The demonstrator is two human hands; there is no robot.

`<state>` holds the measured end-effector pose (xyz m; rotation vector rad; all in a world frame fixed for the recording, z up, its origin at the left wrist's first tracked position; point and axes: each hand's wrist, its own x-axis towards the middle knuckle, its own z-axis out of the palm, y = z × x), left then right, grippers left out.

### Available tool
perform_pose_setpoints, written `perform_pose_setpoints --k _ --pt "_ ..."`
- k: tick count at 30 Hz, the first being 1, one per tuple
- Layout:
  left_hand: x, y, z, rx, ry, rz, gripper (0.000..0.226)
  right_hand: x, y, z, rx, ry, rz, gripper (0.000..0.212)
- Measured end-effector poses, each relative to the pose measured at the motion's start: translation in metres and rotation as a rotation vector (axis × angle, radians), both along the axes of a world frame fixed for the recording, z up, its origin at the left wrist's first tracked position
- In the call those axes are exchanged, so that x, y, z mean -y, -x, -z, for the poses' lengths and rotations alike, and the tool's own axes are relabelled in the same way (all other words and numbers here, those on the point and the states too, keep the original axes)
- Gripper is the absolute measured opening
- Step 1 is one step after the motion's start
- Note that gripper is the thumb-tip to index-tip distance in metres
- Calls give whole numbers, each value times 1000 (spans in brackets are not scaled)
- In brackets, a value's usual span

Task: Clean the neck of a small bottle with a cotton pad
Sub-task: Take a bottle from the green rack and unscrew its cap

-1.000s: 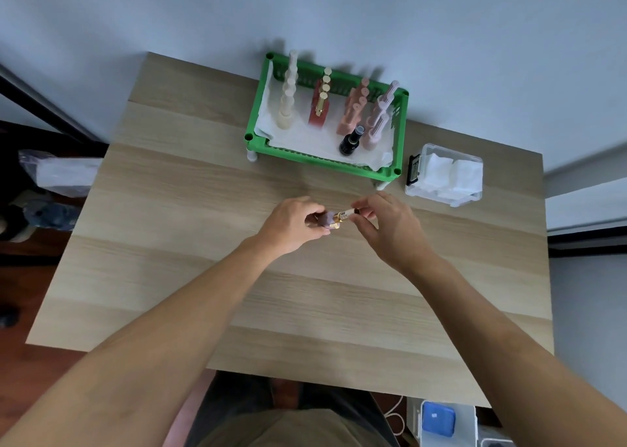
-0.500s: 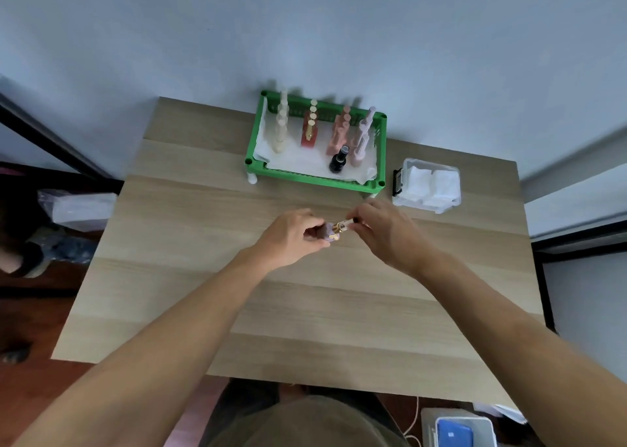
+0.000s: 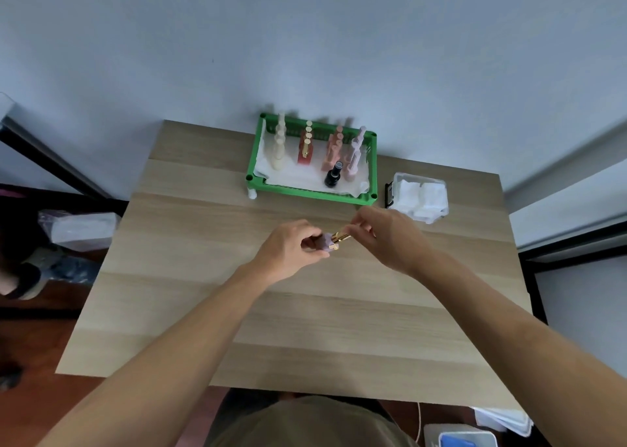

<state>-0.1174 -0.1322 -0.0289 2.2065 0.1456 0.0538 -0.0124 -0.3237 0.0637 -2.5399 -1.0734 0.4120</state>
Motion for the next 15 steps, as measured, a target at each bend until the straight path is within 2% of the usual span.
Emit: perform_pose_setpoints --k 5,10,15 --pt "-1 5 -5 -1 39 -5 15 -6 3 -11 -7 -20 -127 9" --pt "-4 8 -11 15 83 -45 17 -6 7 -24 -27 -48 -151 31" --pt "-4 7 -16 58 83 -64 21 -10 6 -26 85 6 -52 29"
